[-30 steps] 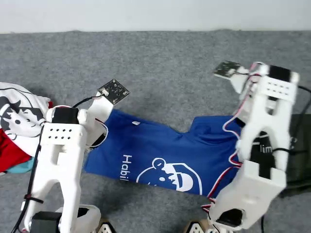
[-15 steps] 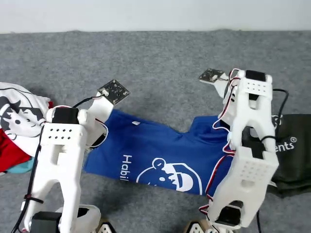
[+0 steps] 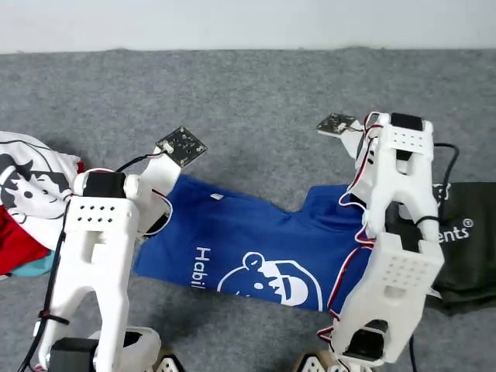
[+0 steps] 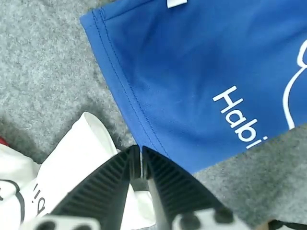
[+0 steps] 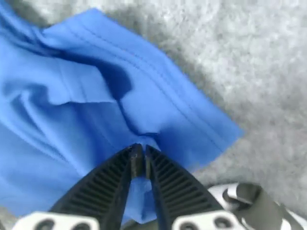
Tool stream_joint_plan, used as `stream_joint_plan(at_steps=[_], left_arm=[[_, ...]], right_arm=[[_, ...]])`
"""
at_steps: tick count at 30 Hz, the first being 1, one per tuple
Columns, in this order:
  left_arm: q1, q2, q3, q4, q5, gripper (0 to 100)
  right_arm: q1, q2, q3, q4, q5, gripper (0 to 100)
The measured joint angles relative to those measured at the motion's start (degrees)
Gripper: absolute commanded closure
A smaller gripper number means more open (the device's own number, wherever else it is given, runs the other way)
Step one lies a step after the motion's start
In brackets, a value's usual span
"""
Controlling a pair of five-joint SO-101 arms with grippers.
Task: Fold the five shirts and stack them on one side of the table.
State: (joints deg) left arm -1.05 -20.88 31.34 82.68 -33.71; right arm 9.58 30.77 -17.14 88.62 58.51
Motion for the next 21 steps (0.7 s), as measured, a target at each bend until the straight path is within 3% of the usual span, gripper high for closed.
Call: stream_joint_plan(at_steps=[13, 21], left_arm=[[0.0, 0.0, 0.0, 0.0, 0.0, 99], [0.0, 0.0, 0.0, 0.0, 0.0, 99]], right_arm=[[0.0, -13.36, 1.14, 11.69, 0.0, 98.7], [0.0, -27.08, 23.38, 10.99, 0.62, 98.7]])
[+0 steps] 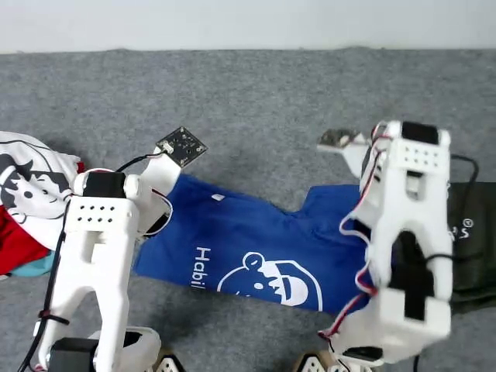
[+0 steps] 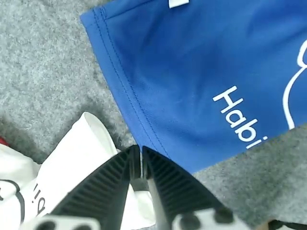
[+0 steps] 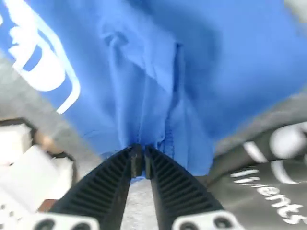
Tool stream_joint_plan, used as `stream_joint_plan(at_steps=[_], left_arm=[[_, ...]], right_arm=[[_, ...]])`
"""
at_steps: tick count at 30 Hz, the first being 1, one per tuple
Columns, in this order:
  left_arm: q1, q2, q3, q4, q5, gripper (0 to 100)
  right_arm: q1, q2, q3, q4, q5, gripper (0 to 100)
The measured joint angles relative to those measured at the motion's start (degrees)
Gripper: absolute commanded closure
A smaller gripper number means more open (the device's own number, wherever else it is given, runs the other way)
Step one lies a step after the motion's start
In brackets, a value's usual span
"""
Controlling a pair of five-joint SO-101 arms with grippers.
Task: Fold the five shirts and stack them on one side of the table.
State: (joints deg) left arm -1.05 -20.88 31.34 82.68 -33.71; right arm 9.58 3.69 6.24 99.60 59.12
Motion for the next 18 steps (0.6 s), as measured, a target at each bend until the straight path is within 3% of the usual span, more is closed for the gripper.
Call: stream_joint_plan(at_steps=[6, 9, 14, 18], left_arm=[[0.0, 0.0, 0.0, 0.0, 0.0, 99], [0.0, 0.0, 0.0, 0.0, 0.0, 99], [0.0, 0.0, 0.0, 0.0, 0.0, 99], [0.0, 0.0, 0.0, 0.0, 0.0, 99]], right_arm=[[-0.09, -14.51, 23.12, -8.26, 4.84, 97.9], [-0.09, -21.01, 32.53, -13.89, 5.19, 91.1], [-0.09, -32.35, 36.66, -12.92, 4.31, 77.2], [-0.18, -38.68, 36.84, -11.25, 1.32, 79.3]])
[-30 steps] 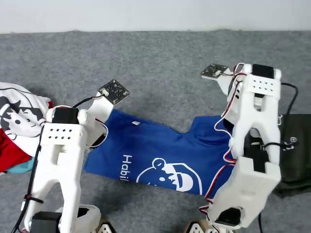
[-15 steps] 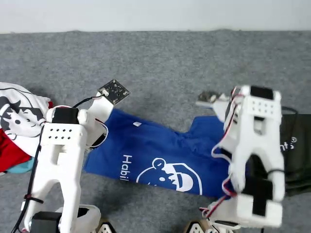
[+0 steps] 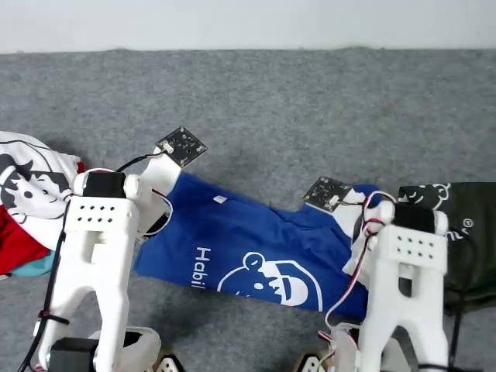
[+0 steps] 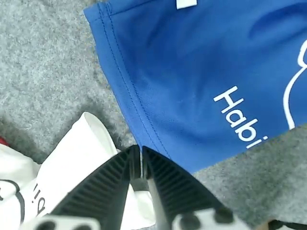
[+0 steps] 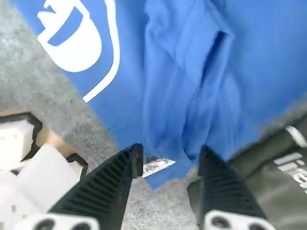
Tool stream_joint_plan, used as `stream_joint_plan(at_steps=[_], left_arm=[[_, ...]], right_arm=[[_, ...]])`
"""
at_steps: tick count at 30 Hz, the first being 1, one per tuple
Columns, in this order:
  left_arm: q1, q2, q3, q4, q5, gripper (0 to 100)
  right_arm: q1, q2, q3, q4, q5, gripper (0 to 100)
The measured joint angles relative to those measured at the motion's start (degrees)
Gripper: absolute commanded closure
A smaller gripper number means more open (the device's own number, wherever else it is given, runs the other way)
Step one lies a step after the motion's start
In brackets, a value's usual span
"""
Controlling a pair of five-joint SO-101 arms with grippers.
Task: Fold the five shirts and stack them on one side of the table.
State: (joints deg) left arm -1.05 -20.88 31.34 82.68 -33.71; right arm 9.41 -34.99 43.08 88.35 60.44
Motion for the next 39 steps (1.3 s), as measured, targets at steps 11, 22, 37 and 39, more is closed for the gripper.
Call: stream_joint_plan(at_steps=[11, 22, 37, 39], left_arm=[[4.48, 0.0, 4.31, -9.85, 0.0, 99], [5.27, 7.21, 4.66, -29.8, 7.65, 99], [5.36, 42.2, -14.77, -31.74, 10.73, 99], [5.36, 42.64, -15.56, -30.95, 10.73, 99]], right_arm=[[-5.54, 11.08, 0.79, -19.43, -10.2, 80.1], [-15.03, 13.01, 0.7, -19.96, -15.74, 80.1], [-17.67, 13.54, 5.01, -20.04, -17.67, 95.5], [-17.67, 13.54, 5.19, -20.04, -17.67, 98.5]])
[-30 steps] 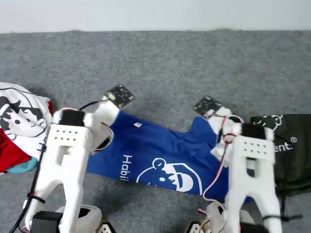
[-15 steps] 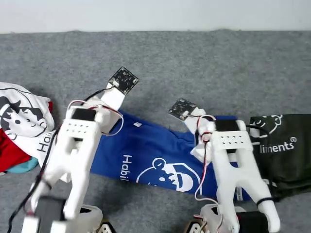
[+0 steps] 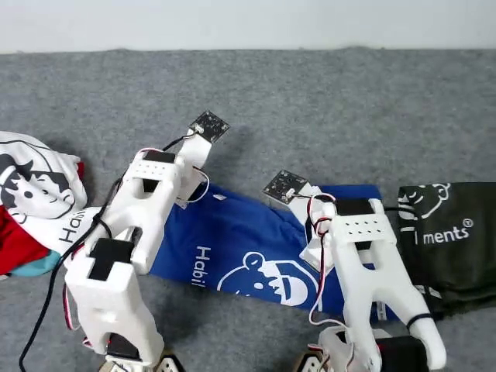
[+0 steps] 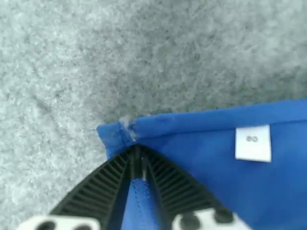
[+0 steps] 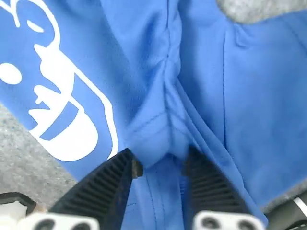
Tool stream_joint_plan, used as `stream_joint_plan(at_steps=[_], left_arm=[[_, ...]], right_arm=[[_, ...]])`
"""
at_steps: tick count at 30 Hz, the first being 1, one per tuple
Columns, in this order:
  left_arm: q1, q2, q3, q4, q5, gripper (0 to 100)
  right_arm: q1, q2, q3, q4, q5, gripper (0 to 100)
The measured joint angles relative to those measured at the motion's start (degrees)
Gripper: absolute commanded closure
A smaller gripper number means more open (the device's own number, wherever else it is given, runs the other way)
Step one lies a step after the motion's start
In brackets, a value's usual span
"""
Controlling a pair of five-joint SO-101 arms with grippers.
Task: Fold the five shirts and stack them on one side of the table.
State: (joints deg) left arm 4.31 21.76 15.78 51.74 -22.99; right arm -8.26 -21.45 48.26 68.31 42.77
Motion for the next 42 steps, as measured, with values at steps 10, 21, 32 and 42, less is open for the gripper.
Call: stream_joint_plan(at_steps=[10, 21, 32, 42], left_arm=[[0.0, 0.26, -0.26, 0.53, -0.35, 99], [0.0, 0.26, -0.97, 2.46, -0.35, 99], [0.0, 0.26, -1.49, 7.3, -0.35, 99], [0.09, 0.53, -1.58, 7.3, -0.35, 99]], right_arm=[[-0.35, 0.0, -2.64, 5.27, -0.09, 98.0], [-13.54, -8.09, -0.88, 19.52, -0.44, 93.0], [-7.47, -11.25, -1.67, 17.85, -12.57, 75.0], [4.48, -7.91, -0.7, 6.59, -8.97, 81.2]])
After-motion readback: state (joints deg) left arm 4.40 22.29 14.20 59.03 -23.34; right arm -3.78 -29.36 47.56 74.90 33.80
